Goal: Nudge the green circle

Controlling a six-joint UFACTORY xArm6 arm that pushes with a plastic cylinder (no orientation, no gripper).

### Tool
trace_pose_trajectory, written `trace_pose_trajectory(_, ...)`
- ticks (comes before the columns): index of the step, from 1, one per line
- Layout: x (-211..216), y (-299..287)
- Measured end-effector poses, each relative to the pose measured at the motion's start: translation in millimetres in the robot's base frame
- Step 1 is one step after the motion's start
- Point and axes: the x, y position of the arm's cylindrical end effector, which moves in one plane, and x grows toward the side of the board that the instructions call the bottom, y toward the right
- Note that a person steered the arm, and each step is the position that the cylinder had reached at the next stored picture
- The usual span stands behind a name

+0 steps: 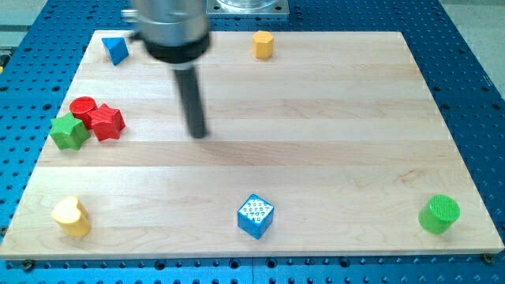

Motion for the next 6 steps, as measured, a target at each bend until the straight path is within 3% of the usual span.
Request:
trace_pose_trajectory(2,17.8,258.3)
trace_pose_trajectory(3,71.2,353.8)
trace_pose_trajectory(5,127.7,371.9)
trace_pose_trajectory(6,159.4,341.6)
